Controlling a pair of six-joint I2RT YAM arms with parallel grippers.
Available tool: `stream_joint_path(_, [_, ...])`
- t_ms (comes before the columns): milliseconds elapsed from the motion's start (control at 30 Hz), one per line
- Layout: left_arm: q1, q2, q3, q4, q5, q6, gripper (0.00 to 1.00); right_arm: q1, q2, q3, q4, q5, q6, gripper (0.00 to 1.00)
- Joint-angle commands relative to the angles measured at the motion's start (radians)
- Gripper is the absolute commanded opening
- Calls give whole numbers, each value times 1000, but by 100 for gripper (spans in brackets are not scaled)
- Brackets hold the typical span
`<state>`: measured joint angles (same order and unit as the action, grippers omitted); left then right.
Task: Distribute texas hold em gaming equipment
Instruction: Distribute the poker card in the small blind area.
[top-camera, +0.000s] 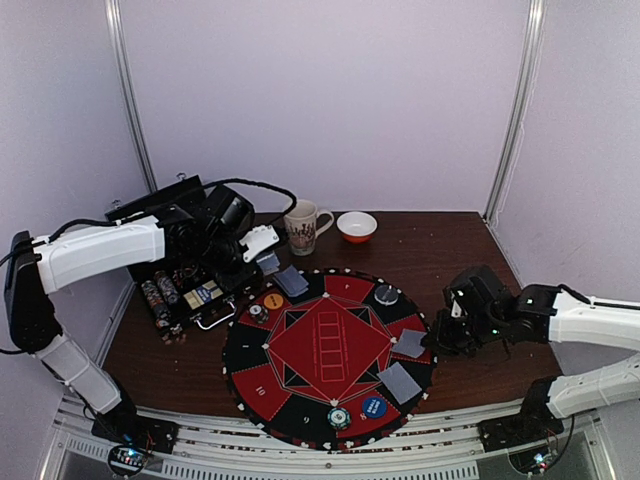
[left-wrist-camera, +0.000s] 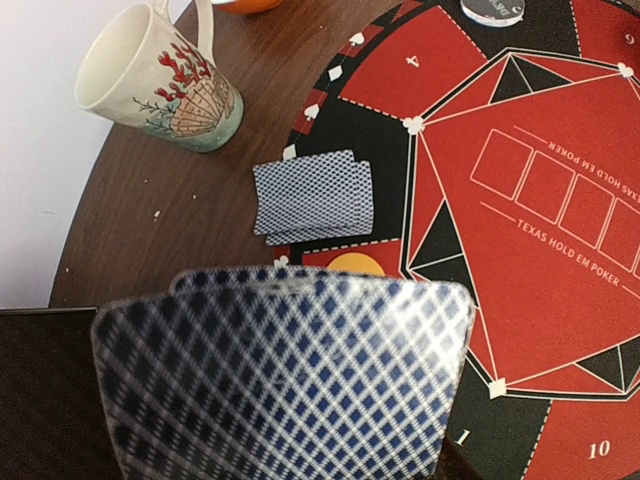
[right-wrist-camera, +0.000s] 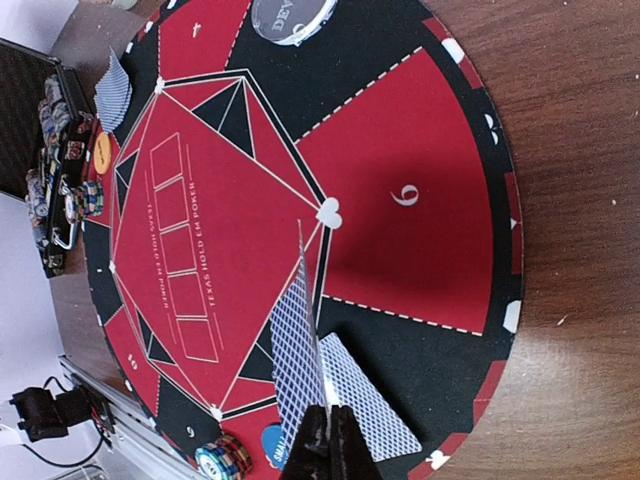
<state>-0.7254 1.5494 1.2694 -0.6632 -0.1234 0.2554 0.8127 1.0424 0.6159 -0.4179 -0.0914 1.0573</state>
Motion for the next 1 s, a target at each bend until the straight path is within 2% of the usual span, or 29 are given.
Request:
stream_joint_path(0, [9,6,19,43,13,-1,45,46,-7,-28,15,24,135,0])
stream_joint_path(333, [9,-8,8,30,12,1,45,101,45,-56,38,-27,177,1])
stream_joint_path(633, [8,-2,11,31,15,12,45,180,7,-95,11,-50,277,26])
stream_joint_path(733, [9,1,13,32,19,13,45,200,-10,-87,-33,-44,291,30])
stream_joint_path(833, [9,1,13,31,21,17,45,219,-27,-66,-104,-37,297,36])
stream_joint_path(967, [8,0,9,31,25,19,45,221,-38,-21,-285,36,235,47])
